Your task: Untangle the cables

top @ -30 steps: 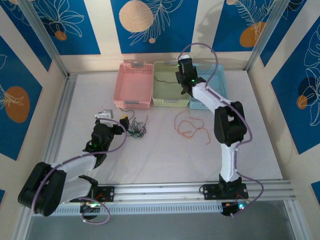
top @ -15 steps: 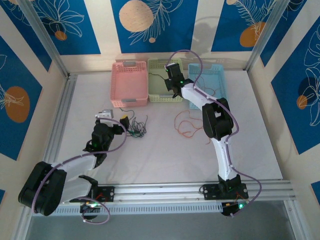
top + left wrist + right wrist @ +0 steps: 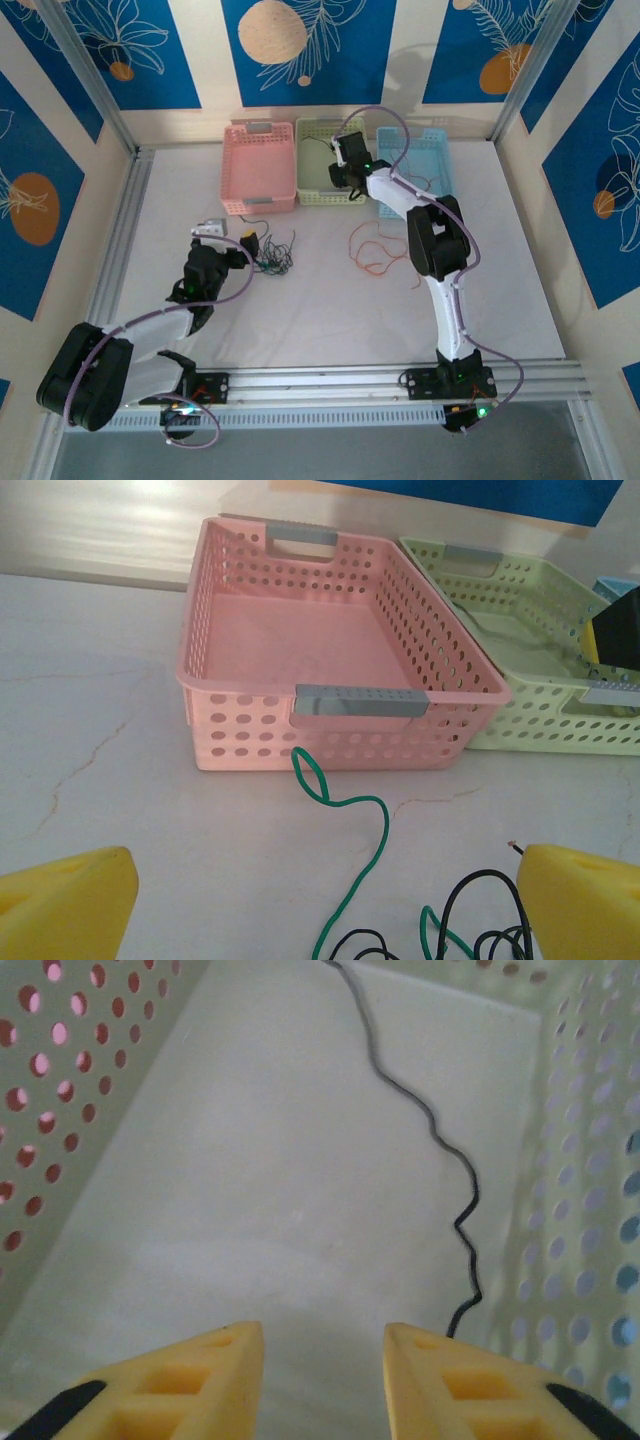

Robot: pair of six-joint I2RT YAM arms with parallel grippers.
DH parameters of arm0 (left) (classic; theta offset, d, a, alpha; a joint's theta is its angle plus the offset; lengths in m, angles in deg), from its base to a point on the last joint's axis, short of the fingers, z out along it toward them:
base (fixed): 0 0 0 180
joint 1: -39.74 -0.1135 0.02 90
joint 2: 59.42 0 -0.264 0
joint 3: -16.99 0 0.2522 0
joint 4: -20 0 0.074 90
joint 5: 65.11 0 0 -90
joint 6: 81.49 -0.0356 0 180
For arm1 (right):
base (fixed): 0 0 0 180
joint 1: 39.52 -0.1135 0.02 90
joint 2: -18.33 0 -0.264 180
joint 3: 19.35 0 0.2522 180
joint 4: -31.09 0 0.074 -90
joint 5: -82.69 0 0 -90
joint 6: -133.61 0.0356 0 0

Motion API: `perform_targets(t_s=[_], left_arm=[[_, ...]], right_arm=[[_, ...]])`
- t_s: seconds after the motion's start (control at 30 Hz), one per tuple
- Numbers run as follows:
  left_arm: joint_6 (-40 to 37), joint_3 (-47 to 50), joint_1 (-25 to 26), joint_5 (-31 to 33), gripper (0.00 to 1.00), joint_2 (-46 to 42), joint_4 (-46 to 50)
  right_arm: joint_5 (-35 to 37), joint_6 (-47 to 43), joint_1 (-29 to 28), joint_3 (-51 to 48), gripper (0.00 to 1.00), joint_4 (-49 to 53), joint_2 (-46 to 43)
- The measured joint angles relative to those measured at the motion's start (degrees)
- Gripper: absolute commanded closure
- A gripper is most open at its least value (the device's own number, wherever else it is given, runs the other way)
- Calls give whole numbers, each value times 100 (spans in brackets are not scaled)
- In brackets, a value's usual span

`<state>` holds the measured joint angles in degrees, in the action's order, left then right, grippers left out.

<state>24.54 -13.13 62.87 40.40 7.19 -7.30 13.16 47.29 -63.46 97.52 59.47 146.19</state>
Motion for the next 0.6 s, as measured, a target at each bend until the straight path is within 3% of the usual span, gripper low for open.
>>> perform_targets(t_s=[0.23,0.43,0.6], left_arm=[[0,0,0,0,3,0,0],[0,0,0,0,3,0,0],[0,0,0,0,3,-7,0]], right_arm=[[-297,85,-11,-562,54,-236,-855],[-455,184,31,-1445,54,-372,-2164],[-691,608,74,-2457,54,153,-3377]])
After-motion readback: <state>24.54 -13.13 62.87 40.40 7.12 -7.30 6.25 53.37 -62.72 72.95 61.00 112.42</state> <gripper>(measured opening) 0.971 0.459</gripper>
